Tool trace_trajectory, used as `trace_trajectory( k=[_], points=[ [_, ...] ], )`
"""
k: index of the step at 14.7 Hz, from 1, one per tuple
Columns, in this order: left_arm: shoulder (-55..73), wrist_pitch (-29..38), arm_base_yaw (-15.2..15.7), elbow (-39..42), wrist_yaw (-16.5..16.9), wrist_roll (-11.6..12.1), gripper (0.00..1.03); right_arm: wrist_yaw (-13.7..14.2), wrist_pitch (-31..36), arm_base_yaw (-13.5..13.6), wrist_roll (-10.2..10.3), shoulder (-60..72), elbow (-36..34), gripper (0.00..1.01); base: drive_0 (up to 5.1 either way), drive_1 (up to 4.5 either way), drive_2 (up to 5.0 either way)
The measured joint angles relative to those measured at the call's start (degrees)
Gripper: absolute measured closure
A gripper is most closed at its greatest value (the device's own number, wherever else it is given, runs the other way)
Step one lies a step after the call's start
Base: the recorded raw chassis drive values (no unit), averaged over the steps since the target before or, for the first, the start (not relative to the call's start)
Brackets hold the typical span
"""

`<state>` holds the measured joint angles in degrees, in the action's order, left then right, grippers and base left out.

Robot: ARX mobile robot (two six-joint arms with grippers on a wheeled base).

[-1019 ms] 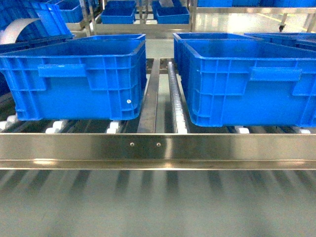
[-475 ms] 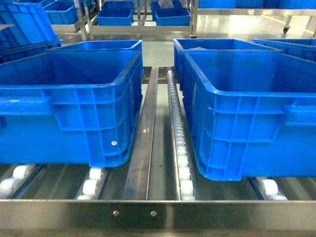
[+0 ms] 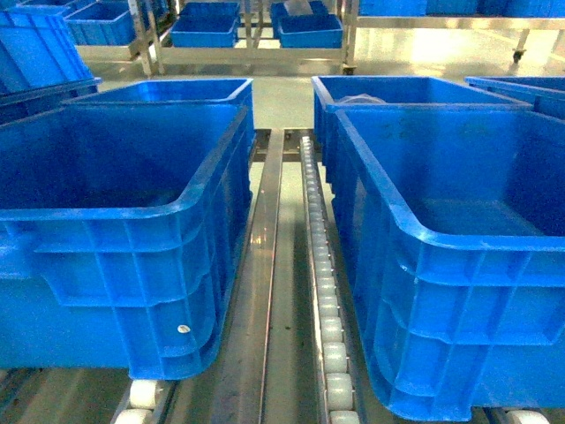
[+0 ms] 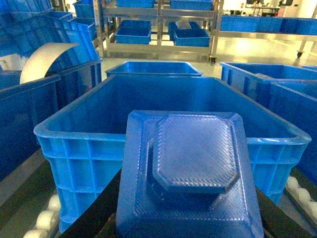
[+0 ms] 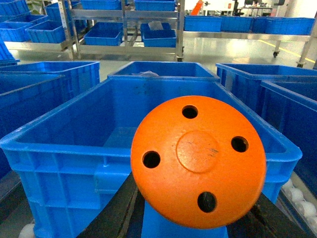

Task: Sort blue parts and orange caps into right shelf containers

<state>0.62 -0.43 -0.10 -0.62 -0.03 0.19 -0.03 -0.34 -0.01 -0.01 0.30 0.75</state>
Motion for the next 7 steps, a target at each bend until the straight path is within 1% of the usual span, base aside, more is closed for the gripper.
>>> trace_trajectory(
  k=[7],
  points=[
    [0.0,0.0,0.0,0.0,0.0,0.0,0.6,0.0,0.0,0.0,0.0,0.0,0.0,0.62,-5.1,2.35,2.3]
  ],
)
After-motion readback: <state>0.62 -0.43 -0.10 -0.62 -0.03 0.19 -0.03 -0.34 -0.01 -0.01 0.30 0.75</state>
